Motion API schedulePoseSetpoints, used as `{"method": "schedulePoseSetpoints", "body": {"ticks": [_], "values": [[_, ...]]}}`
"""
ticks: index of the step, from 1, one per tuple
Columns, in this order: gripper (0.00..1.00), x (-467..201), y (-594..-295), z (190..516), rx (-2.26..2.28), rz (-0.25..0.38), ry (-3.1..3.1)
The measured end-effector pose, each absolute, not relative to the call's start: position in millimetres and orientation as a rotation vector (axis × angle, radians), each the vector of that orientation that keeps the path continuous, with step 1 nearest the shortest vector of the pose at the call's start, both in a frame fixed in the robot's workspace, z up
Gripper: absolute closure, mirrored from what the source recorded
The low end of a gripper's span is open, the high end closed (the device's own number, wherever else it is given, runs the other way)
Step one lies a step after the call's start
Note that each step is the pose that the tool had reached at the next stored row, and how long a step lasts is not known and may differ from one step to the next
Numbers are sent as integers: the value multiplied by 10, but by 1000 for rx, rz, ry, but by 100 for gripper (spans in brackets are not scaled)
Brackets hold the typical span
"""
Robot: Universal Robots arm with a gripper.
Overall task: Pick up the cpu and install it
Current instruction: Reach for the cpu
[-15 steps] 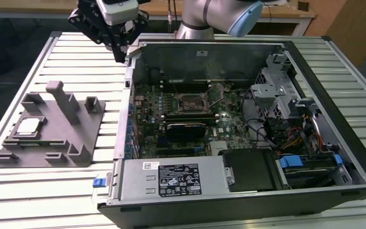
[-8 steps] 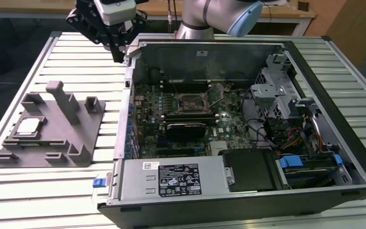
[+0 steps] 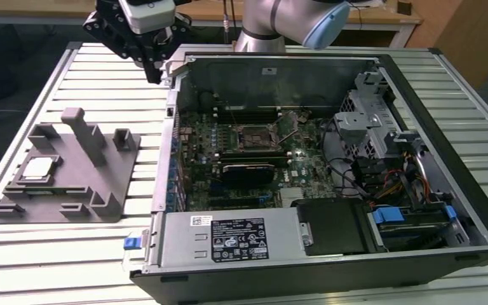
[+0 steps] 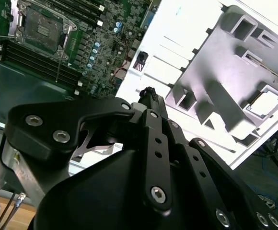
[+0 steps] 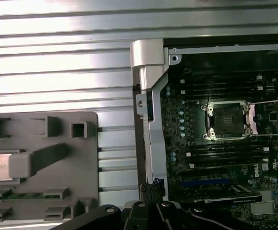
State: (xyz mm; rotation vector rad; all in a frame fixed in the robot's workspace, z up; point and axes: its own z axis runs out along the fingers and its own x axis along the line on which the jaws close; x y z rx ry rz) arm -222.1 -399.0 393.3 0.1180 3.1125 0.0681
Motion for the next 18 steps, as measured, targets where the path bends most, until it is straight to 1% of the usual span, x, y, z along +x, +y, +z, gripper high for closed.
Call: {"method": "schedulePoseSetpoints", "body": {"ticks": [18], "values": [[89, -2473, -3994, 3931, 118, 70, 3112]]}}
